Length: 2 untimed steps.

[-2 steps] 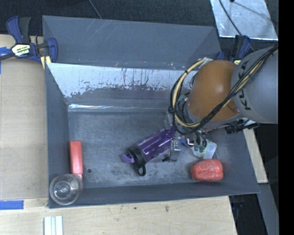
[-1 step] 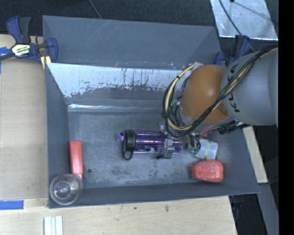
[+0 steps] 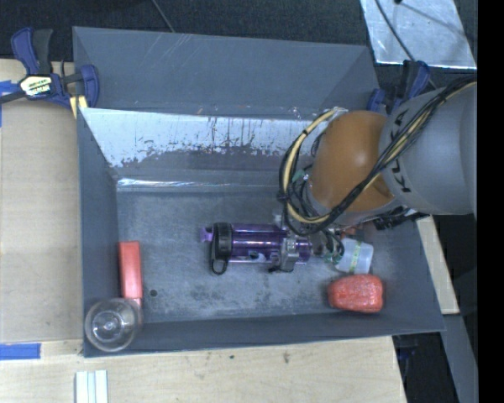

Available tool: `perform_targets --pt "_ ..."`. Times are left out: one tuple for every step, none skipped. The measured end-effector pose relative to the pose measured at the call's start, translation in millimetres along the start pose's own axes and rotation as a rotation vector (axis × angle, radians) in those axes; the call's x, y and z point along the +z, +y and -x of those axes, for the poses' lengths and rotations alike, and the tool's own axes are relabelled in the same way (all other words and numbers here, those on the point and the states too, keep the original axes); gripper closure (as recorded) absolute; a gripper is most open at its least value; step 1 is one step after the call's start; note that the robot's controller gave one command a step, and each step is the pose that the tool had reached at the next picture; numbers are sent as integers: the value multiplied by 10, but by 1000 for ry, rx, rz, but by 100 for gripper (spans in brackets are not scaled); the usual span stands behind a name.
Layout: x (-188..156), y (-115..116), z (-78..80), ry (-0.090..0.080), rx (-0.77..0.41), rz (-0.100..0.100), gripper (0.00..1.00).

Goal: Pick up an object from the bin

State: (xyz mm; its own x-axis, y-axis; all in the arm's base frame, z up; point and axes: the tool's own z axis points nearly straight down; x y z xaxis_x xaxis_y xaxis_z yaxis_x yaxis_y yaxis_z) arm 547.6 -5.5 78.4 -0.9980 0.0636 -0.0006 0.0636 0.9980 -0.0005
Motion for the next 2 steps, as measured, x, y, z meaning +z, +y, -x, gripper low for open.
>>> perform_targets --pt "-1154 -299 -95 -1 -23 0 100" --pt "-1154 -298 -95 -1 -23 0 100"
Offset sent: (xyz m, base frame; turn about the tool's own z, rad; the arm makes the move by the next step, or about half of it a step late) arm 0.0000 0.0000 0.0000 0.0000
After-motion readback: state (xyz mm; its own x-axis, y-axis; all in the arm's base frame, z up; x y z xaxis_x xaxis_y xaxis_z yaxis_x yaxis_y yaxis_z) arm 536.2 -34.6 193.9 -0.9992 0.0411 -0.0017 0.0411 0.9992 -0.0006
